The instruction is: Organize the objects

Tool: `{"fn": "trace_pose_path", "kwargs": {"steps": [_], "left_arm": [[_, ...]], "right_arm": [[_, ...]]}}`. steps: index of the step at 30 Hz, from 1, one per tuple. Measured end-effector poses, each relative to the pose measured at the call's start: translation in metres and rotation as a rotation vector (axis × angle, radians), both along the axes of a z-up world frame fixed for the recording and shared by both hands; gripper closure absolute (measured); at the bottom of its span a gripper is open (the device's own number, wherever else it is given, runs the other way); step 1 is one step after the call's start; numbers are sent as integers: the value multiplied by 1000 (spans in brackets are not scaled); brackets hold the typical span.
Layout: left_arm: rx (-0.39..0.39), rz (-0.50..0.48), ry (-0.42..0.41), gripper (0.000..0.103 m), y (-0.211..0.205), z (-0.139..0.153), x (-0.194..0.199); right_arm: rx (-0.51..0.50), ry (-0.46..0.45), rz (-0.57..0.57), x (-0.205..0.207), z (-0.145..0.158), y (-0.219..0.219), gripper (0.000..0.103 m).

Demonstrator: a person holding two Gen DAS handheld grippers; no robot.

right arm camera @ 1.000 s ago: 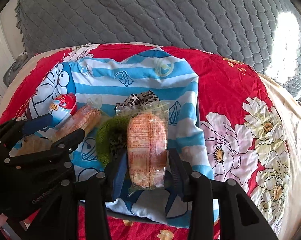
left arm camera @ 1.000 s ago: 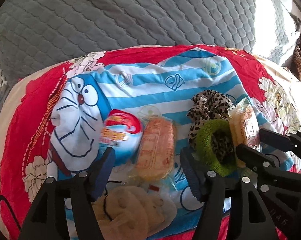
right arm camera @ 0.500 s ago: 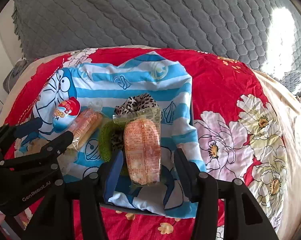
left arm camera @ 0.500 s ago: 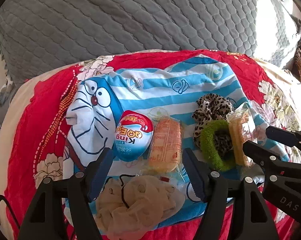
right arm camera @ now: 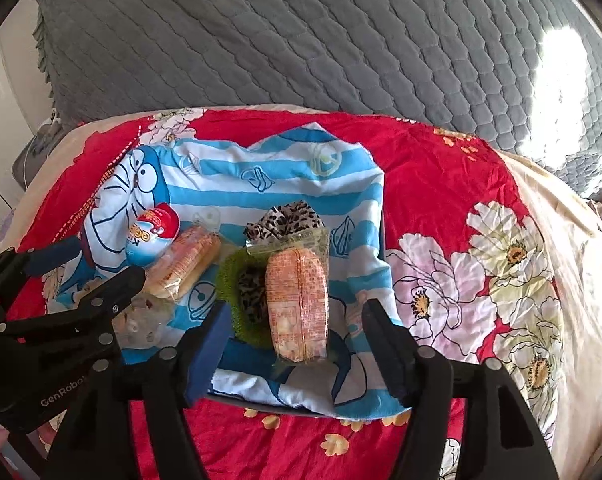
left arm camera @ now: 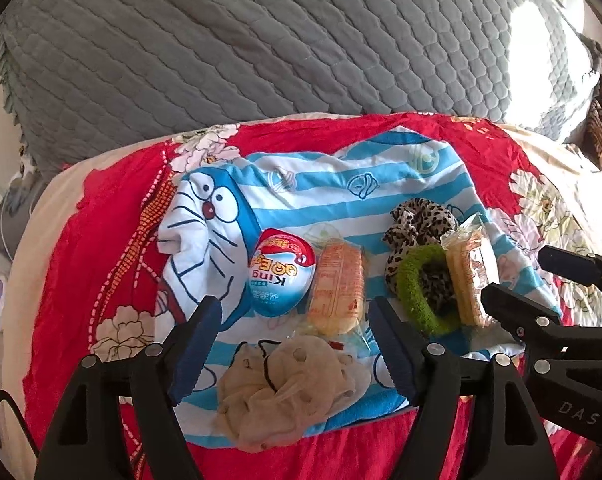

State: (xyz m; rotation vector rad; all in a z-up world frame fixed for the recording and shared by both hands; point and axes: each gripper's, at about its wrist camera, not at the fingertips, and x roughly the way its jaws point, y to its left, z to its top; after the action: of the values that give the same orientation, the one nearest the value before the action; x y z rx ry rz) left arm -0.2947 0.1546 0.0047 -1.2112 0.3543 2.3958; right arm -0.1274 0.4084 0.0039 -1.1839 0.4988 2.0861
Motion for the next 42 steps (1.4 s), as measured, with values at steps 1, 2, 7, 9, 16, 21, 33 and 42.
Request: {"fn": "trace_pose_path", "kwargs": {"steps": [1, 2, 7, 9, 16, 21, 33, 42], "left_arm": [[1, -1, 2, 25, -1, 2, 1], [2, -1, 2, 25, -2, 4, 2], [6, -2, 15, 25, -6, 13, 7], [9, 2, 19, 24, -8, 17, 8], [10, 7, 37, 23, -14, 29, 15], [10, 11, 56, 20, -18, 38, 21], [10, 19, 77, 14, -28, 55, 33], [29, 46, 101, 3, -42, 73, 41]], "right_arm": [[4, 2, -2, 0, 2, -1, 32], [6, 4, -4, 0, 4, -1, 30], [14, 9, -4, 3, 12, -5, 27], [16, 10, -2, 4, 15, -7, 25], [35, 16, -3, 8, 27, -14, 18], [38, 35, 4, 10, 37, -18, 13], [48, 63, 20, 18, 57, -30, 7], [79, 78, 16, 30, 73, -38, 2]]}}
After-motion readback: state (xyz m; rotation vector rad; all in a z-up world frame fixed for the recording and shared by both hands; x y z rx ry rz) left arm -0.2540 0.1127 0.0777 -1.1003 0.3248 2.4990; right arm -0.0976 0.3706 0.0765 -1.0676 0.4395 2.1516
